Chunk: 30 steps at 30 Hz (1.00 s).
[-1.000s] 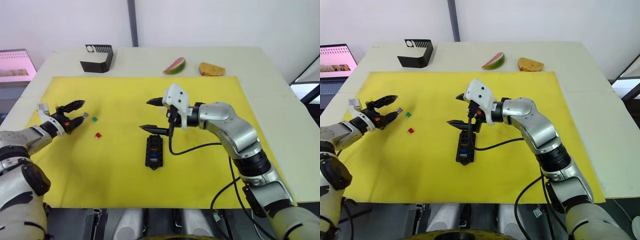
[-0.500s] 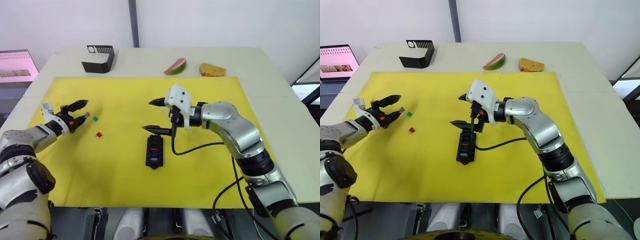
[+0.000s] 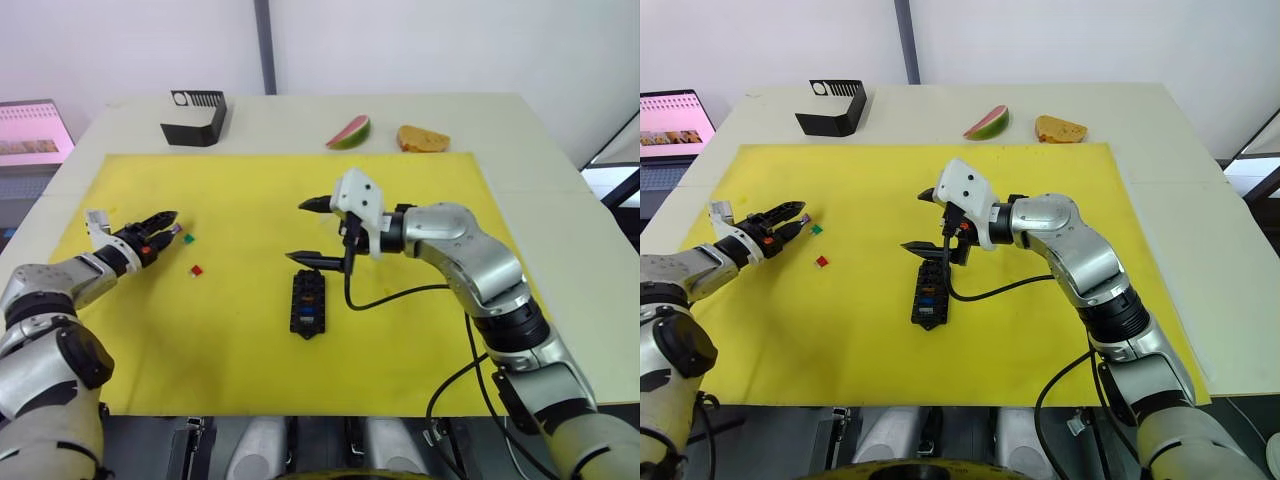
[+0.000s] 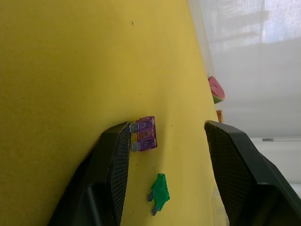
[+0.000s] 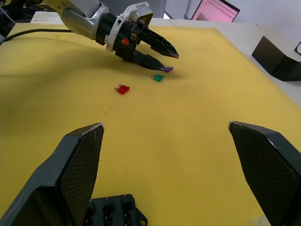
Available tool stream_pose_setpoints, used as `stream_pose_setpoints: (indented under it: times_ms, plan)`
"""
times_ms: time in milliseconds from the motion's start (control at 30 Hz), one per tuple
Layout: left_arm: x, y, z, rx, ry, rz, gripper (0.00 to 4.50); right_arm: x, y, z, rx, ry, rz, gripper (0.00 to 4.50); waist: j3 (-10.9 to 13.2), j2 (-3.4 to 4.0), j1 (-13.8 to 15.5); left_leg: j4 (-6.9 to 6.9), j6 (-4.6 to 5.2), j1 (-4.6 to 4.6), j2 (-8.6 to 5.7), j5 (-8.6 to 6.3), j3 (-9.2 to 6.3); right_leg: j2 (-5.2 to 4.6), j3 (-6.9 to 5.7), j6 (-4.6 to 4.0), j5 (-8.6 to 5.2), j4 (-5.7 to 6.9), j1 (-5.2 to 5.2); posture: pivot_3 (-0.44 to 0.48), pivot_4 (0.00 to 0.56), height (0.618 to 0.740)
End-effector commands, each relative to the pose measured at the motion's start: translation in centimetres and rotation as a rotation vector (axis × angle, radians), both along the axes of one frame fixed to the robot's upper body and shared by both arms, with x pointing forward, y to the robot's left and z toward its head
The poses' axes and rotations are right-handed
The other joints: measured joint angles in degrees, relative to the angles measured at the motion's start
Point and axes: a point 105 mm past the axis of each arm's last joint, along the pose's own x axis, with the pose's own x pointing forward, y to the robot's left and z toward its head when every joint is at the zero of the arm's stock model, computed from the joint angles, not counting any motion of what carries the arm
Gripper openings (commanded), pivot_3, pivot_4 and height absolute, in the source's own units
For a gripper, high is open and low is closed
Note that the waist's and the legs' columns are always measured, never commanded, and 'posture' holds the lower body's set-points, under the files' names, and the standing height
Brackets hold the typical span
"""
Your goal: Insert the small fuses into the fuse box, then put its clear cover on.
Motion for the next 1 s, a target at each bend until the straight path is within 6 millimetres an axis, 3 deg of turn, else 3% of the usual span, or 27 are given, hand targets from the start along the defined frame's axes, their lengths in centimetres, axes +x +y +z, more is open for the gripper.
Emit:
stream_pose_setpoints:
  times_ms: [33,67,167,200,500,667,800,1000]
  plan:
    - [-0.4,0.1,-1.7,0.030,0.060,0.011,2.07,-0.6,0.3,1.4,0.016,-0.070,0.026,4.50,0.00,0.00,-0.02,0.00,0.00,0.00,0.00,0.00,0.00,0.00,0.00,0.00,0.00,0.00,0.00,0.000,0.150,0.740]
    - [-0.4,0.3,-1.8,0.033,0.060,0.018,1.83,-0.6,0.3,1.4,0.015,-0.071,0.026,4.50,0.00,0.00,-0.08,0.00,0.00,0.01,0.00,0.00,0.00,0.00,0.00,0.00,0.00,0.00,0.00,0.000,0.150,0.740]
    - [-0.5,0.7,-1.7,0.038,0.055,0.026,0.27,-0.5,0.3,1.5,0.014,-0.074,0.026,4.50,0.00,0.00,-0.33,-0.01,0.00,0.00,0.00,0.00,0.00,0.00,0.00,0.00,0.00,0.00,-0.01,0.000,0.150,0.740]
    - [-0.6,0.8,-1.7,0.041,0.054,0.028,0.06,-0.5,0.3,1.5,0.013,-0.075,0.026,4.50,0.00,0.01,-0.46,-0.02,0.00,0.01,0.00,0.00,0.00,0.01,0.00,0.00,0.00,0.01,-0.01,0.000,0.150,0.740]
    - [-1.2,2.1,-0.3,0.042,0.009,0.031,0.06,-0.5,0.2,1.6,0.012,-0.079,0.030,4.50,0.00,0.01,-1.45,-0.11,-0.02,0.01,0.03,0.01,0.00,0.02,0.00,0.00,0.00,0.05,-0.08,0.000,0.150,0.740]
    - [-1.4,2.0,3.7,0.009,-0.099,-0.027,0.06,-0.4,-0.2,2.1,0.063,-0.059,0.001,4.50,0.03,-0.04,-1.57,-0.12,-0.02,-0.10,0.04,0.01,0.00,0.03,0.00,0.00,0.00,0.08,-0.22,0.000,0.150,0.740]
    - [-2.1,-0.4,7.2,0.036,-0.186,-0.167,0.06,-0.3,-0.7,2.9,0.153,-0.008,-0.032,4.50,0.04,-0.09,-1.44,0.04,-0.40,-0.73,0.04,0.22,-0.01,0.03,0.01,0.00,0.01,0.13,-0.73,0.000,0.150,0.740]
    - [-3.3,-6.2,12.6,0.073,-0.382,-0.392,0.06,-1.0,-0.7,4.5,0.345,0.128,-0.044,4.50,0.03,-0.10,-1.37,0.09,-0.38,-0.88,0.03,0.22,-0.04,0.01,0.02,0.01,0.01,0.07,-0.79,0.000,0.150,0.740]
